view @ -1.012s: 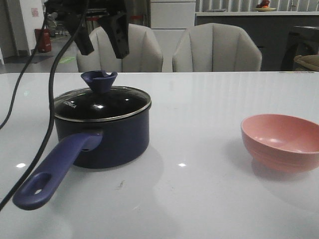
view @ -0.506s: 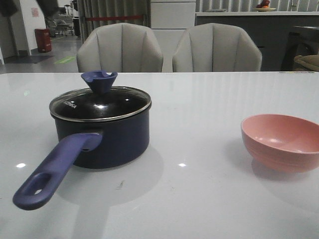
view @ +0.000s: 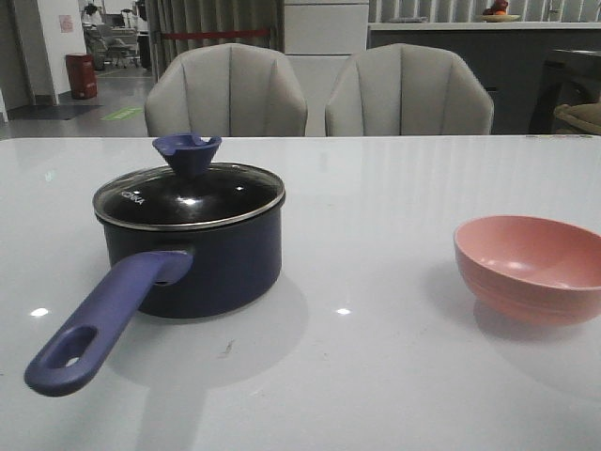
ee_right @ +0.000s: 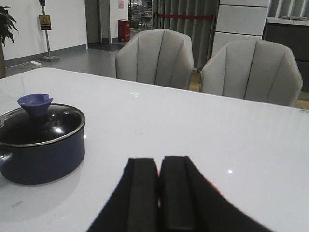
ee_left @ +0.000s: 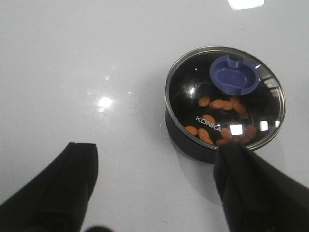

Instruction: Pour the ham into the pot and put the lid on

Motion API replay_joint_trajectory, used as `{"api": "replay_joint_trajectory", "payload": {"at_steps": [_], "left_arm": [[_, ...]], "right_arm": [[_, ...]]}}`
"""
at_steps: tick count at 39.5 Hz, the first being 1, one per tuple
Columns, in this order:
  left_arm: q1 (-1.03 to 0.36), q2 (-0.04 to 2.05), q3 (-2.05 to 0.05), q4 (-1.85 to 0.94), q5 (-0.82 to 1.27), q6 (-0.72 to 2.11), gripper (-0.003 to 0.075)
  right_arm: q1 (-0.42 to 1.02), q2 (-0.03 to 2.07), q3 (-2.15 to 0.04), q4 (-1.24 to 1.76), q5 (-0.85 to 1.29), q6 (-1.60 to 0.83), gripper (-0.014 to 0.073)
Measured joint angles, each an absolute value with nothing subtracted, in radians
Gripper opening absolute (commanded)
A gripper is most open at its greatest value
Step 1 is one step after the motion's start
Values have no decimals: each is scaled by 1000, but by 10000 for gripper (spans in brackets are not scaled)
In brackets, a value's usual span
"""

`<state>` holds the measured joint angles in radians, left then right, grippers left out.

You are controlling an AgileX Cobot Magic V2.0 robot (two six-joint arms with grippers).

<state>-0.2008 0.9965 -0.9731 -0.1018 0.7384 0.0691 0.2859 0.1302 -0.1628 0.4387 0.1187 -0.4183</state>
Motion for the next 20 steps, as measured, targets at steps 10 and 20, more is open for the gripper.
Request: {"api": "replay_joint_trajectory", "payload": {"at_steps": [10, 20], "left_arm": [[-201, 708, -682, -102, 567, 69, 509], [-198, 395, -492, -102, 527, 69, 509]], "right_arm": [[286, 130, -163, 439, 119, -418, 143], [286, 130, -163, 439, 119, -418, 143]]}}
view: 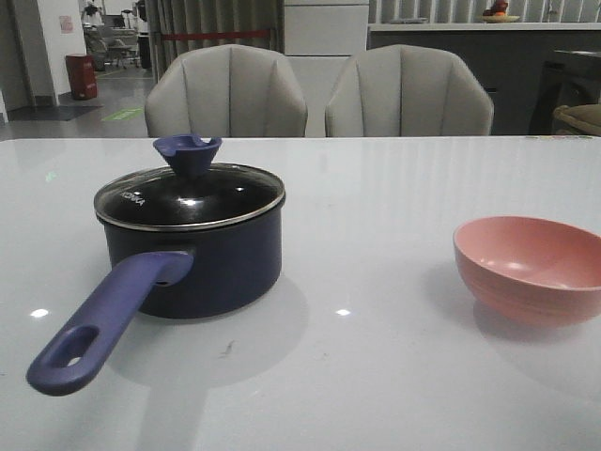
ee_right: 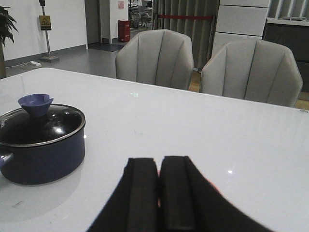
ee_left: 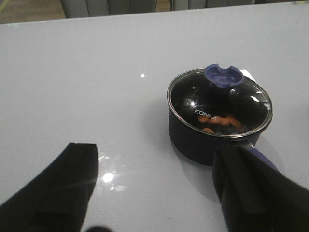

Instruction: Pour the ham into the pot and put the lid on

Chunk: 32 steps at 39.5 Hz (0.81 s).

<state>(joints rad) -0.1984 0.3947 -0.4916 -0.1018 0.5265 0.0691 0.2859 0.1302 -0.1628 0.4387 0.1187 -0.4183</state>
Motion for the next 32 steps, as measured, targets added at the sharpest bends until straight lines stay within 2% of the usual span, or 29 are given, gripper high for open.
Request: {"api": "replay_joint_trajectory", "payload": {"at_steps": [7, 9, 11, 13, 15, 17, 20, 32], "left_arm": [[-198, 232, -398, -102, 527, 68, 507], [-198, 199, -387, -102, 524, 68, 481], [-198, 176, -384, -102, 509, 68, 417], [-198, 162, -383, -102, 496, 68, 319], [-198, 155, -383, -102, 489, 66, 185], [-198, 154, -383, -102, 489, 67, 94], [-198, 154, -383, -102, 491, 67, 138], [-198, 154, -383, -102, 504, 67, 133]], "right_arm": [[286, 130, -163, 439, 119, -418, 143], [286, 130, -163, 439, 119, -418, 143], [286, 130, -163, 439, 119, -418, 143], [286, 130, -163, 439, 119, -418, 143], [286, 130, -163, 439, 119, -418, 143], [286, 130, -163, 439, 119, -418, 143], [286, 130, -163, 439, 119, -418, 143], [286, 130, -163, 439, 119, -418, 143]]}}
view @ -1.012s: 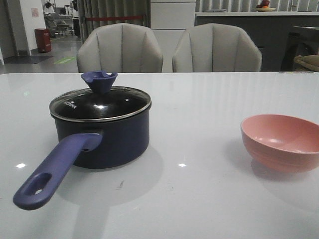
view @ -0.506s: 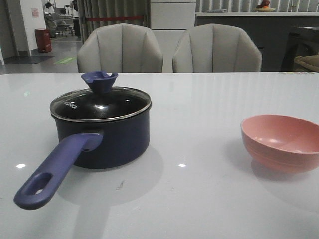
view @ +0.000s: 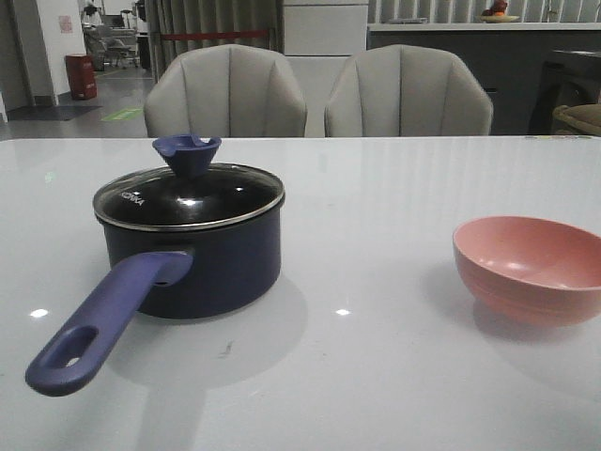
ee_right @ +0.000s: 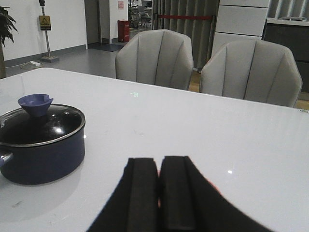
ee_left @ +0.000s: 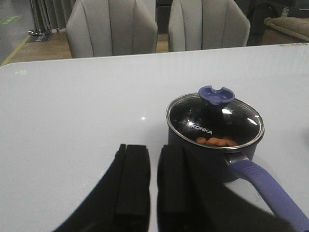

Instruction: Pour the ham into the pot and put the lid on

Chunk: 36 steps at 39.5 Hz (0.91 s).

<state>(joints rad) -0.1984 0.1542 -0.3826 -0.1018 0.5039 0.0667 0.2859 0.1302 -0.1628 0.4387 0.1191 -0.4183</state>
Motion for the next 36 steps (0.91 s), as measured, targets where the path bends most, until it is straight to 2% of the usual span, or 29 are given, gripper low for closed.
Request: {"api": "replay_joint_trajectory", "payload": {"at_steps": [16, 27, 36], "left_arm": [[-198, 154, -367, -102, 473, 67, 133], [-92, 92, -142, -94, 181, 66, 133], [4, 45, 4, 13, 143, 66, 133]], "right_arm": [[286, 130, -163, 439, 119, -418, 143], [286, 130, -163, 439, 119, -418, 143], [286, 130, -163, 439, 119, -418, 143]]}}
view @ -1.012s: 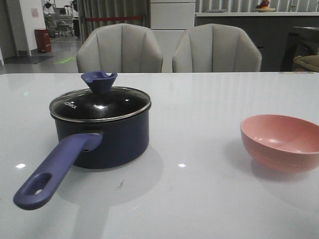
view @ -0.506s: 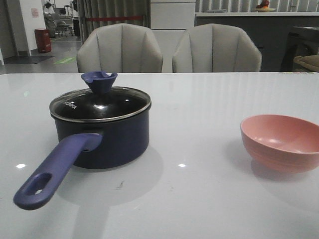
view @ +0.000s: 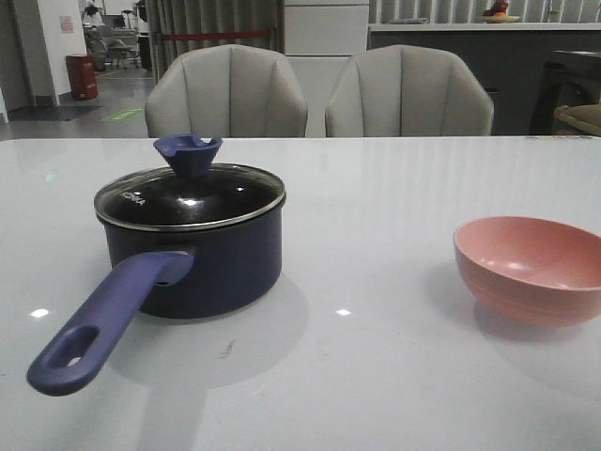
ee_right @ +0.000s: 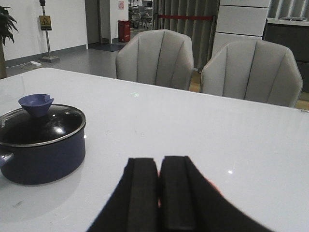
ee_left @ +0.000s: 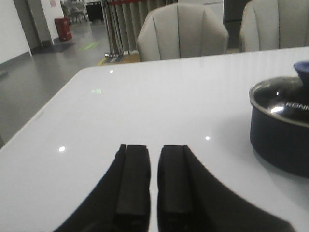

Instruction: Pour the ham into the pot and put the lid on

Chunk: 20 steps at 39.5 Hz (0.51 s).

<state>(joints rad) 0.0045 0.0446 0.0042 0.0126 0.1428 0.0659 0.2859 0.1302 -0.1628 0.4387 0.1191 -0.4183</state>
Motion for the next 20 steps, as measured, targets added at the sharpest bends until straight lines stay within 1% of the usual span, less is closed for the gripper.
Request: {"api": "replay_joint_trajectory", "payload": {"at_steps": [6, 13, 20], "left_arm": [[7, 7, 5, 0, 192, 66, 133], [7, -4, 5, -58, 53, 66, 133], [7, -4, 5, -58, 39, 0, 133]], "right_arm": [[286, 130, -163, 439, 119, -418, 143], [286, 130, -163, 439, 119, -418, 143], [286, 130, -163, 439, 121, -418, 143]]}}
